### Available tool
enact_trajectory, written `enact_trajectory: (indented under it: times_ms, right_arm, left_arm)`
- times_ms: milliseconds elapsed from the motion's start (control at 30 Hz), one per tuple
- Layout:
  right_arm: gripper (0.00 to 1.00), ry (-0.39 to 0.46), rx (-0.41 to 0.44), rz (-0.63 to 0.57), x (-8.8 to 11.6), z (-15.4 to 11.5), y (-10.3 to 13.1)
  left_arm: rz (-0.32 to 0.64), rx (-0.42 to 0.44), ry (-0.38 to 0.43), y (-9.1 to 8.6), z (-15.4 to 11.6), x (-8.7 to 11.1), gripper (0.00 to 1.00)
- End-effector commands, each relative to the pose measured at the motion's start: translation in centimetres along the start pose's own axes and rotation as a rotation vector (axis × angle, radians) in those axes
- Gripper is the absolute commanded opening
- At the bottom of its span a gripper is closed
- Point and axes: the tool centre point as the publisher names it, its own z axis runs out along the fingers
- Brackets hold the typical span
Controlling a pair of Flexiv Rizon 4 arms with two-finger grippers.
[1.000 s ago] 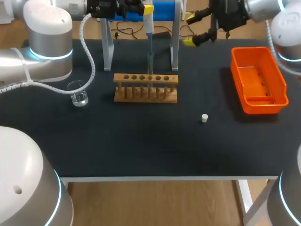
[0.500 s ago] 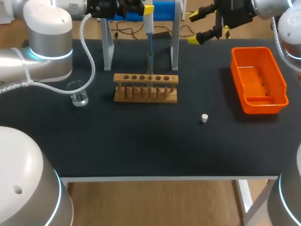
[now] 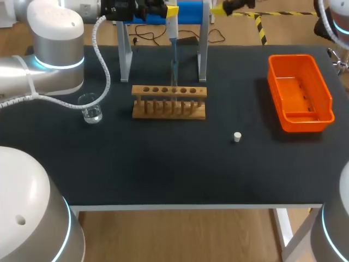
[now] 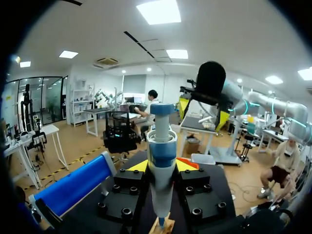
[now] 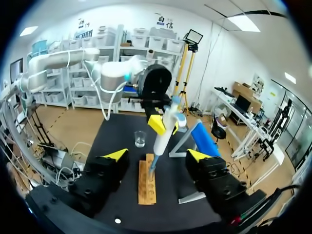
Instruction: Invert the test tube, pick up the pipette, mount the tip to pipette, aspirate from beaker and dispense into the tube, eject the tip, return the pipette, and cap with the stopper.
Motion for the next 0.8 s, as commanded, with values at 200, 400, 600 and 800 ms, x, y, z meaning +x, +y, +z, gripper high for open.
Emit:
enact_trajectory:
  times_ms: [200,400,600,800]
  right_arm:
    - [0.0,0.021,0.037,0.086,-1.8,0.3,2.7]
    - [0.0,0.021,0.021,0.101,-2.6,1.5,4.9]
    - [0.0,0.026,0.026,0.097,-3.1,3.3,6.9]
    - [0.0,0.03,0.029,0.104,-3.4,4.6,8.5]
  left_arm:
    - [0.0,0.0,-0.002,0.0,0.1,0.0,0.0]
    - [0.0,0.0,-0.002,0.0,0.1,0.0,0.0]
    - [0.0,0.0,-0.002,0.0,0.1,0.0,0.0]
    - [0.0,0.0,-0.002,0.0,0.1,0.0,0.0]
